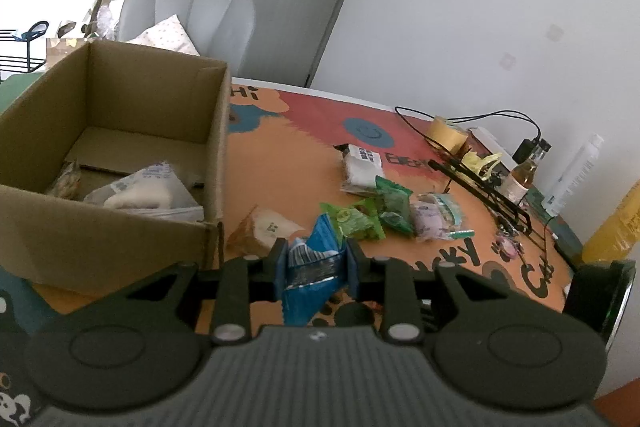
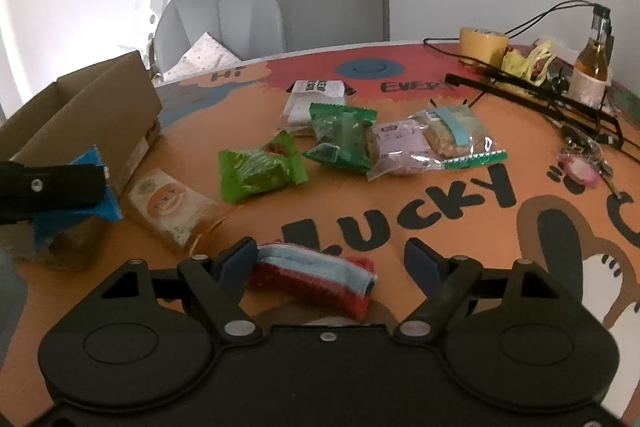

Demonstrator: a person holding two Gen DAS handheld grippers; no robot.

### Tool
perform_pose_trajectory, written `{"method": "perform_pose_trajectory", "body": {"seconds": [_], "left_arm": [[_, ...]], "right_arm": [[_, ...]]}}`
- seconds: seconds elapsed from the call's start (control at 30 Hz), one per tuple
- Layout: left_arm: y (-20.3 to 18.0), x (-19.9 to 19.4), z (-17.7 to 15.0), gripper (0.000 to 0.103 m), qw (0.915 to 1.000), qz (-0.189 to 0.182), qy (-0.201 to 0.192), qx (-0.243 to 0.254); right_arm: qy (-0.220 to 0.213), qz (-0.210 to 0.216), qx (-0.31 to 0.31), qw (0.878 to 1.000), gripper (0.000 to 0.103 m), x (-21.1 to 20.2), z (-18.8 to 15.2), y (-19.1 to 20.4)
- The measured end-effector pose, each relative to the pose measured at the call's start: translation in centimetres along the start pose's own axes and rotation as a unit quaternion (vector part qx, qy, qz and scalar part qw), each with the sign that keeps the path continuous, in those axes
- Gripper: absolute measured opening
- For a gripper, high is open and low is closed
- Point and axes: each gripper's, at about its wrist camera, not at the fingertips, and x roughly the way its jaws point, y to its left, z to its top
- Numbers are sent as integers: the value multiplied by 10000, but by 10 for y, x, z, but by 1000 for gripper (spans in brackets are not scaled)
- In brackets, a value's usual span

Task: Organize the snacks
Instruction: 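Lift both held packets and carry them toward the cardboard box, then lower both packets into the box and open both tools to release them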

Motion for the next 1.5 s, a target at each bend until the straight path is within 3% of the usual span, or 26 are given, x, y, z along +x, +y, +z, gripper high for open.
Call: {"method": "perform_pose_trajectory", "body": {"seconds": [0.07, 0.2, 0.27, 0.37, 0.43, 1.03, 1.1, 1.17, 1.2, 1.3, 1.5], "left_arm": [[0, 0, 0, 29, 10000, 1, 0, -7], [1, 1, 0, 29, 10000, -3, 9, -29], [2, 2, -1, 29, 10000, -7, 22, -46], [1, 1, -2, 29, 10000, -36, 14, -43], [0, 0, -2, 28, 10000, -55, 18, -41], [3, -12, -8, 29, 9998, -162, -35, -71], [5, -15, -8, 29, 9998, -165, -51, -90], [6, -19, -8, 29, 9998, -171, -73, -99], [7, -21, -8, 29, 9998, -165, -88, -94], [10, -26, -7, 28, 9998, -149, -140, -77], [21, -39, -2, 28, 9996, -90, -253, -77]], "right_arm": [[-8, -143, -142, 9998, 71, -1, -1, 4], [13, -212, -305, 9993, 39, -8, -3, 5], [63, -127, -237, 9996, 33, -12, -2, 1], [194, 150, -142, 9996, 34, -17, -2, -4], [275, 270, -182, 9991, 42, -21, -3, -4], [457, 474, -485, 9967, 58, -49, -25, 1], [418, 393, -535, 9969, 52, -51, -27, 2], [396, 189, -651, 9969, 33, -52, -28, 6], [409, 190, -667, 9968, 18, -53, -27, 6], [416, 189, -657, 9968, 18, -54, -25, 10], [21, 220, -463, 9987, 18, -64, -12, 24]]}}
